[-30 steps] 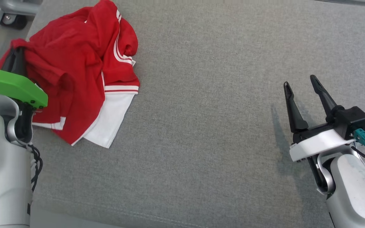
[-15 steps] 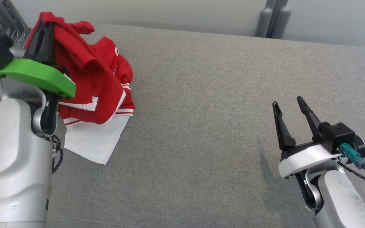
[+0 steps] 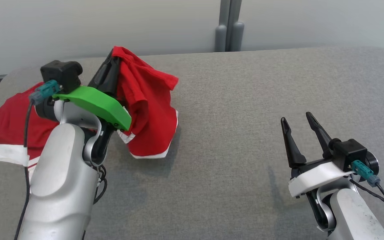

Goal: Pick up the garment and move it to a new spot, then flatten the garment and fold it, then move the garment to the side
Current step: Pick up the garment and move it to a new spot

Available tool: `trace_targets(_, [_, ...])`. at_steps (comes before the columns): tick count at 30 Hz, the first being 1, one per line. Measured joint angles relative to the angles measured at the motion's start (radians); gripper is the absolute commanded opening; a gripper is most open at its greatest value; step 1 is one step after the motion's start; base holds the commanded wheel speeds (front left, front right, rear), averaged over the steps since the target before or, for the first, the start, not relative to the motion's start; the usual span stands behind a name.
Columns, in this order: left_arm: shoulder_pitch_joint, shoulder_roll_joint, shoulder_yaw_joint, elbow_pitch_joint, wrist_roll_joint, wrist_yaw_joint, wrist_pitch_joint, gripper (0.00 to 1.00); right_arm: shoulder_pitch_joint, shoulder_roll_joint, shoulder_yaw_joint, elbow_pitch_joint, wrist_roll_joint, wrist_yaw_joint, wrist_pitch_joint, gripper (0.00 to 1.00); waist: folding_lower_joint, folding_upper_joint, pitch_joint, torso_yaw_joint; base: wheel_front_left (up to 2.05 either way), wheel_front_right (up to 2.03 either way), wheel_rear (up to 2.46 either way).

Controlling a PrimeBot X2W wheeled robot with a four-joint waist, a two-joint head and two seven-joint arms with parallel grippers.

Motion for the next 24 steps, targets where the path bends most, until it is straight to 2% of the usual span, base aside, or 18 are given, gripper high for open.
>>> trace_targets(8, [0.009, -0.002, -0.082, 0.022, 0.009, 0.0, 0.044, 0.0, 0.0, 0.004, 0.013, -0.025, 0.0, 0.0, 0.0, 1.0, 0.0, 0.0, 0.023, -0.096, 0.0, 0.0, 0.0])
trace_targets(18, [0.007, -0.003, -0.151, 0.071, 0.015, 0.003, 0.088, 0.0, -0.007, 0.014, 0.028, -0.057, 0.0, 0.0, 0.0, 1.0, 0.0, 0.0, 0.11, -0.218, 0.0, 0.0, 0.0])
trace_targets(24, [-0.01, -0.002, -0.18, 0.114, 0.008, 0.035, 0.096, 0.0, -0.047, 0.017, 0.061, -0.056, 0.002, 0.011, 0.0, 1.0, 0.0, 0.0, 0.164, -0.297, 0.0, 0.0, 0.0])
